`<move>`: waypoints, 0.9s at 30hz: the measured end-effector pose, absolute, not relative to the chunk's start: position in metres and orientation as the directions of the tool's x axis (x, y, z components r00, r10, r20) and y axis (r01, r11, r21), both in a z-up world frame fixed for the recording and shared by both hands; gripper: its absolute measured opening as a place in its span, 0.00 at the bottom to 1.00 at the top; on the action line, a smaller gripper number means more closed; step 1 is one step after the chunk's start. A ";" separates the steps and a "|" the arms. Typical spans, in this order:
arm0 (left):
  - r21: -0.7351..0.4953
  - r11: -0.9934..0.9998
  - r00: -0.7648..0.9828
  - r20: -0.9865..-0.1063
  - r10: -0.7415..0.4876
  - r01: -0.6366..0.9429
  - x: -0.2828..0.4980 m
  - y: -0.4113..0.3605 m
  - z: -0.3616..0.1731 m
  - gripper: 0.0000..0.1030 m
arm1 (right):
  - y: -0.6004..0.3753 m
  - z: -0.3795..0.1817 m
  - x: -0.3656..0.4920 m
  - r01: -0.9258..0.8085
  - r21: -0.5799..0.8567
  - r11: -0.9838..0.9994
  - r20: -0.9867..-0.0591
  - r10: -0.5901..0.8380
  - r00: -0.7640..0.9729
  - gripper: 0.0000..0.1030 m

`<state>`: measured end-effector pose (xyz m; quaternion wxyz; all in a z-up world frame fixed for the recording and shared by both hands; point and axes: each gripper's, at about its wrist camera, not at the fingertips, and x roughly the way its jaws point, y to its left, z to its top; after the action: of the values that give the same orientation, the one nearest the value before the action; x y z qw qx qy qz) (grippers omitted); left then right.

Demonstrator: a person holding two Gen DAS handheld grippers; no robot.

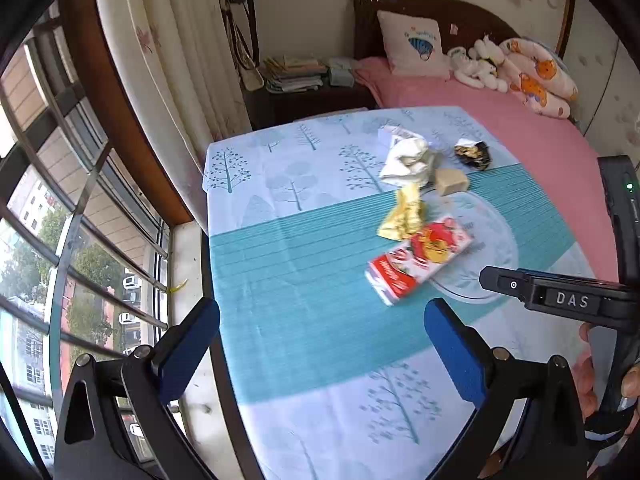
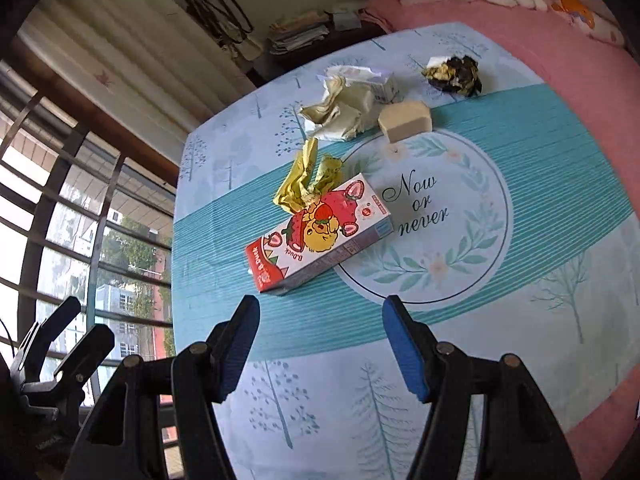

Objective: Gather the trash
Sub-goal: 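Grasp the crumpled yellow paper with the left tool while the right tool grasps the B.Duck juice box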

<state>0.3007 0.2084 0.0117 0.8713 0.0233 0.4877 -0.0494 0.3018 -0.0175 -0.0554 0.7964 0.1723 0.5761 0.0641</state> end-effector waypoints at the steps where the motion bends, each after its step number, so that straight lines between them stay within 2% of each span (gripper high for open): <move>1: -0.002 0.993 0.506 -0.860 -0.063 0.120 0.315 0.216 0.004 0.97 | -0.014 -0.064 0.311 0.140 0.351 0.926 -0.901 0.293 0.320 0.63; 4: 0.010 0.989 0.482 -0.874 -0.064 0.149 0.344 0.227 -0.013 0.96 | -0.007 -0.085 0.333 0.258 0.349 0.901 -0.914 0.268 0.304 0.74; 9: -0.002 0.982 0.452 -0.888 -0.088 0.187 0.376 0.234 -0.032 0.96 | 0.007 -0.104 0.355 0.369 0.303 0.879 -0.936 0.202 0.287 0.76; 12: -0.015 0.979 0.440 -0.892 -0.105 0.203 0.388 0.233 -0.039 0.96 | 0.015 -0.113 0.363 0.394 0.242 0.887 -0.955 0.146 0.257 0.77; 13: -0.019 0.978 0.439 -0.892 -0.112 0.209 0.391 0.233 -0.041 0.96 | 0.017 -0.116 0.366 0.402 0.231 0.886 -0.958 0.136 0.251 0.81; 18: -0.033 0.971 0.437 -0.889 -0.136 0.235 0.404 0.227 -0.041 0.96 | 0.019 -0.128 0.372 0.418 0.187 0.889 -0.975 0.116 0.188 0.82; 21: -0.045 0.967 0.432 -0.889 -0.154 0.251 0.410 0.221 -0.041 0.96 | 0.016 -0.128 0.372 0.386 0.136 0.912 -0.982 0.072 0.175 0.74; 23: -0.058 0.963 0.426 -0.889 -0.170 0.264 0.414 0.214 -0.042 0.96 | 0.007 -0.126 0.368 0.377 0.143 0.915 -0.980 0.079 0.182 0.63; 25: -0.073 0.957 0.417 -0.889 -0.190 0.282 0.420 0.205 -0.043 0.96 | -0.004 -0.125 0.363 0.375 0.155 0.914 -0.978 0.087 0.191 0.56; 27: -0.089 0.949 0.401 -0.891 -0.212 0.303 0.426 0.193 -0.046 0.96 | -0.018 -0.124 0.356 0.381 0.155 0.911 -0.976 0.082 0.200 0.56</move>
<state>0.4256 0.1931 -0.0465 0.8358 0.0438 0.5252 -0.1540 0.3561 -0.0185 -0.1240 0.7522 0.1855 0.6244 -0.0996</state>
